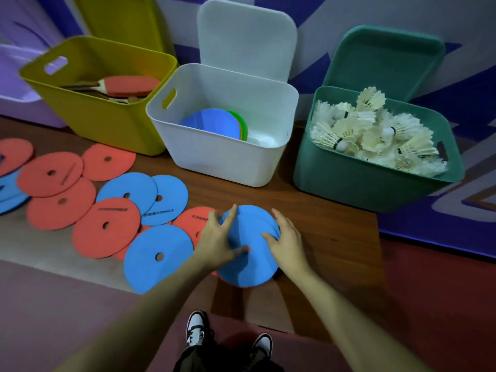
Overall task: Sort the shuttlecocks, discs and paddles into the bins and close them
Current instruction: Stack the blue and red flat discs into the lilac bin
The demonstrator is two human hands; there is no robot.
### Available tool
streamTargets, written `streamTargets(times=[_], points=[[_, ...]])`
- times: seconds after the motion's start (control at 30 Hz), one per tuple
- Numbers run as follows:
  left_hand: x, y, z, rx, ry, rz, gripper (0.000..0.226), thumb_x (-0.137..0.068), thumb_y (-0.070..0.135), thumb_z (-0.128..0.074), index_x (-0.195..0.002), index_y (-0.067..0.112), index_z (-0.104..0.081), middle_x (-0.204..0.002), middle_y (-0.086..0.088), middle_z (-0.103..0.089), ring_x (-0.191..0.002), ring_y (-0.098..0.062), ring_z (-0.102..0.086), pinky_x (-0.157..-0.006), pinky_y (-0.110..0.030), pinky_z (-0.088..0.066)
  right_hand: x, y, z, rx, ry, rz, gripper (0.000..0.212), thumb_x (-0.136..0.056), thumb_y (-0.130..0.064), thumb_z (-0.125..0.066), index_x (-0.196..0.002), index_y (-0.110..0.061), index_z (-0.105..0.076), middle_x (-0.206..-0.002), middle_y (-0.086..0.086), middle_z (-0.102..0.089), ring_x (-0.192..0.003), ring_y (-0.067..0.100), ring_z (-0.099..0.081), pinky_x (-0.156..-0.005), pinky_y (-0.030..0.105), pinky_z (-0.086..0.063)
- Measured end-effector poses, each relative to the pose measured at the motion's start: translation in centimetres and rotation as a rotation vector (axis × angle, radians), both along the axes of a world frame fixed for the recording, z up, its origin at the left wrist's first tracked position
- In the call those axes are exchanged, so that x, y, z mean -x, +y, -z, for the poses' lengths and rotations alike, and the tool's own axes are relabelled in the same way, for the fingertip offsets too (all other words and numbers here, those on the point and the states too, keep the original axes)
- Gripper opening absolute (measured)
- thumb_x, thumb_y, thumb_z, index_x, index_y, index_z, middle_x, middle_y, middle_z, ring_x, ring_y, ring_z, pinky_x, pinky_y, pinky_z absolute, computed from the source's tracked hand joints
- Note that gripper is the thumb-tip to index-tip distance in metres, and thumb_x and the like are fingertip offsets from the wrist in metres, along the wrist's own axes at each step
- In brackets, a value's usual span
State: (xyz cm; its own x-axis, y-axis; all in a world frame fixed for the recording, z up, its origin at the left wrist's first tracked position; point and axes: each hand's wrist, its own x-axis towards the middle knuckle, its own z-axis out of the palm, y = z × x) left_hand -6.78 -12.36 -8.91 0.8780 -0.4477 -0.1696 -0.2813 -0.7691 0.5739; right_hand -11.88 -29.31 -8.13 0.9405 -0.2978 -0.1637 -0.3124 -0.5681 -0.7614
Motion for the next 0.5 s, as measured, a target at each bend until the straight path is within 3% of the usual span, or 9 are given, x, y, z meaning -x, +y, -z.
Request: streamTargets(times=[0.13, 0.23, 0.3, 0.5], points=[[-2.0, 2.9, 1.2, -0.013, 0.098, -0.001, 0.101, -0.075, 0.037, -0.076, -0.149, 0.015, -0.012, -0.125, -0.016, -0.030, -0.115, -0.031, -0.037, -0.099, -0.035, -0.036, -1.5, 3.3, 1.8, 0.089, 0.088, 0.029, 0.045, -0.087, -0.013, -0.060, -0.131, -0.013, -0.048, -0.129, 0.006, -0.049, -0.118, 0.026, -0.047, -0.099, 0.033, -0.036], [-3.0, 3.8, 2.2, -0.229, 0.100, 0.057, 0.091, -0.082, 0.046, -0.064, -0.149, 0.014, -0.011, -0.147, -0.015, -0.021, -0.131, -0.035, -0.025, -0.105, -0.040, -0.028, -2.1, 4.1, 3.1, 0.299, 0.194, 0.020, 0.050, -0.086, -0.025, -0.062, -0.132, -0.018, -0.044, -0.131, 0.004, -0.043, -0.122, 0.027, -0.040, -0.101, 0.037, -0.026], [-3.3, 4.3, 2.8, -0.298, 0.121, 0.104, 0.089, -0.084, 0.051, -0.059, -0.150, 0.017, -0.008, -0.154, -0.008, -0.010, -0.138, -0.035, -0.013, -0.110, -0.044, -0.020, -2.2, 4.3, 3.5, 0.304, 0.234, 0.012, 0.058, -0.085, -0.028, -0.062, -0.137, -0.018, -0.038, -0.138, 0.002, -0.039, -0.128, 0.024, -0.035, -0.103, 0.035, -0.022], [-3.4, 5.3, 3.2, -0.175, 0.102, 0.199, 0.082, -0.086, 0.043, -0.061, -0.149, 0.022, -0.012, -0.155, 0.000, -0.012, -0.136, -0.027, -0.014, -0.108, -0.039, -0.018, -2.4, 6.0, 4.0, 0.285, 0.231, 0.057, 0.062, -0.086, -0.018, -0.060, -0.141, -0.018, -0.032, -0.139, 0.002, -0.041, -0.130, 0.021, -0.035, -0.105, 0.032, -0.018]])
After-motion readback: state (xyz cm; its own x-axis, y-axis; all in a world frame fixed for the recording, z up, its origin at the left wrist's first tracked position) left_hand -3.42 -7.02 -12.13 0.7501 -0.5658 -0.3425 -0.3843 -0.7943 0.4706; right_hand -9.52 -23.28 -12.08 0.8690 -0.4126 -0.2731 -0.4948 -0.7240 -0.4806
